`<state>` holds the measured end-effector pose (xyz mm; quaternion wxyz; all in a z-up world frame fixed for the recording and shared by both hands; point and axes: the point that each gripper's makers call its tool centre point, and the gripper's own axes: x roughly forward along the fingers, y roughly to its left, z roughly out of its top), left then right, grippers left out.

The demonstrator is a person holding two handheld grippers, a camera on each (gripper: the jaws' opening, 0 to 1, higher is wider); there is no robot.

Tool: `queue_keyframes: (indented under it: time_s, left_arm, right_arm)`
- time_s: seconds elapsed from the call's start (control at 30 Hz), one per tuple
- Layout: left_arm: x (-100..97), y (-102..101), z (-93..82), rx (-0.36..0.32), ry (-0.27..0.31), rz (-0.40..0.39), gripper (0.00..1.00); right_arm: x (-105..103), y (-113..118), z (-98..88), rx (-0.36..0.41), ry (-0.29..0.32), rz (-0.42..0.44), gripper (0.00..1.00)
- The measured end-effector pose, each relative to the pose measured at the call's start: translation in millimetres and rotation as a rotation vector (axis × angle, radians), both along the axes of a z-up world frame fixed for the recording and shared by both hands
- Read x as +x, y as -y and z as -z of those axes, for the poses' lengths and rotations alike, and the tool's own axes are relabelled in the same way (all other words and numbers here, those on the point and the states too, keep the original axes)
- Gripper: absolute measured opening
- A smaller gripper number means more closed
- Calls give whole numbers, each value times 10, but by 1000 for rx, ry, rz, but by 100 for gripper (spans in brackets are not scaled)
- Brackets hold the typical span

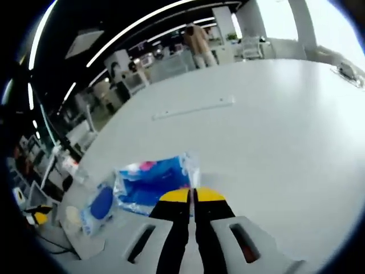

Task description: Arrange the tabletop items into an orderly group along one side of the table until the central work area is clear of visible clutter.

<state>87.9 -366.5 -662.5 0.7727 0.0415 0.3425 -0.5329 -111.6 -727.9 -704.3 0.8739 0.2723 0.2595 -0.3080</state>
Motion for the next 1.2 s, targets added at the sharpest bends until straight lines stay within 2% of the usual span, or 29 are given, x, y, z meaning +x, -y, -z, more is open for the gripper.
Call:
queue_keyframes:
  time_s: [0.47, 0.67, 0.97, 1.2]
  left_arm:
    - [51, -98, -25, 15, 14, -15, 51]
    - [26, -102, -13, 22, 9, -9, 50]
    - [23, -117, -13, 31, 10, -4, 51]
    - [50, -142, -13, 37, 14, -11, 50]
  right_arm:
    - [-168, -104, 390, 58, -25, 98, 1]
    - [-173, -219, 369, 64, -26, 104, 1]
    - [-159, -181, 344, 65, -18, 149, 1]
    - [-134, -155, 353, 65, -24, 148, 2]
